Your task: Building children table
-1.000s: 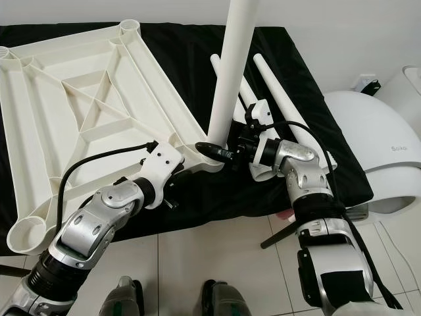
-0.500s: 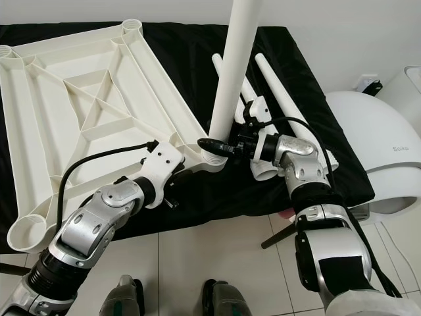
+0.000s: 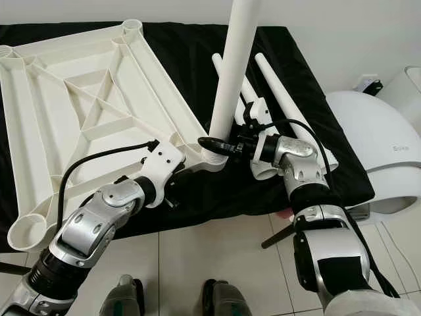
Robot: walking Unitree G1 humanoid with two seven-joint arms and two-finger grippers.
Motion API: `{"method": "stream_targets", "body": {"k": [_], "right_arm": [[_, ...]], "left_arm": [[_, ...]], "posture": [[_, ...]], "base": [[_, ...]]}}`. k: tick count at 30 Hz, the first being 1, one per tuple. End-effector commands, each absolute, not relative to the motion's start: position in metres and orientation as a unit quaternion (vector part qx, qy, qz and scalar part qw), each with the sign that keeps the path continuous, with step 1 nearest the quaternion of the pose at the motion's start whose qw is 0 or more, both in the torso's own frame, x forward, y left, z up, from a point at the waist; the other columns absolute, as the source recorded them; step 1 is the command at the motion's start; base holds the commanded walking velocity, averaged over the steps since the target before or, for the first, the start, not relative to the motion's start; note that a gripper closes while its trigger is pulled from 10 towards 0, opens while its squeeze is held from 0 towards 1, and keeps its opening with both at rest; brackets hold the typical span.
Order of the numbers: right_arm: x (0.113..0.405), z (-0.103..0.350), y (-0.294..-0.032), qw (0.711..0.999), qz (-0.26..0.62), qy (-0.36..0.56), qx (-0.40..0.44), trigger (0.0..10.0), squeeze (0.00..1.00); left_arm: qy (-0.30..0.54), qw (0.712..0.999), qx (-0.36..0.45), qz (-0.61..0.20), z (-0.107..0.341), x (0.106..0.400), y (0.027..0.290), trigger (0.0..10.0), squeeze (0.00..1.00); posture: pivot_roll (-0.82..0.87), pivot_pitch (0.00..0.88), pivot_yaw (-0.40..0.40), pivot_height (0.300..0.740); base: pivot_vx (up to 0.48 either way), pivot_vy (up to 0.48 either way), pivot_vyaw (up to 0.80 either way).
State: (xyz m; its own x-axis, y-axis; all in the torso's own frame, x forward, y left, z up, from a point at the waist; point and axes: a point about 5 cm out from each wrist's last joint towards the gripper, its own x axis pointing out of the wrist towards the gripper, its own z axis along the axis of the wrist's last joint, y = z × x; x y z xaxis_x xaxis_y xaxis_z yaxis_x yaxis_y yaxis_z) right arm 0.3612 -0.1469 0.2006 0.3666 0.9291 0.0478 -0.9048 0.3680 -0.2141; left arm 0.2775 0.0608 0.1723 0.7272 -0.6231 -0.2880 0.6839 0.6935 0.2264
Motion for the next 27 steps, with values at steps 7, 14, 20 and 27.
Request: {"method": "stream_targets", "body": {"k": [7,14,20,27], "right_arm": [[0.358,0.194,-0.149,0.853,0.509,-0.094,-0.07,0.0,0.0],[0.352,0.195,-0.143,0.862,0.49,-0.116,-0.065,0.0,0.0],[0.338,0.196,-0.13,0.876,0.459,-0.141,-0.05,0.0,0.0],[0.335,0.194,-0.128,0.902,0.408,-0.14,-0.034,0.0,0.0]], "left_arm": [[0.082,0.903,0.157,-0.391,0.176,0.271,0.052,10.0,0.0],[0.083,0.902,0.157,-0.393,0.175,0.271,0.051,10.0,0.0],[0.084,0.902,0.157,-0.393,0.174,0.27,0.05,10.0,0.0],[0.085,0.902,0.158,-0.392,0.173,0.269,0.051,10.0,0.0]], "posture": [[0.04,0.155,-0.056,0.74],[0.04,0.153,-0.057,0.74],[0.04,0.15,-0.063,0.74],[0.04,0.152,-0.065,0.74]], "base": [[0.0,0.0,0.0],[0.0,0.0,0.0],[0.0,0.0,0.0],[0.0,0.0,0.0]]}}
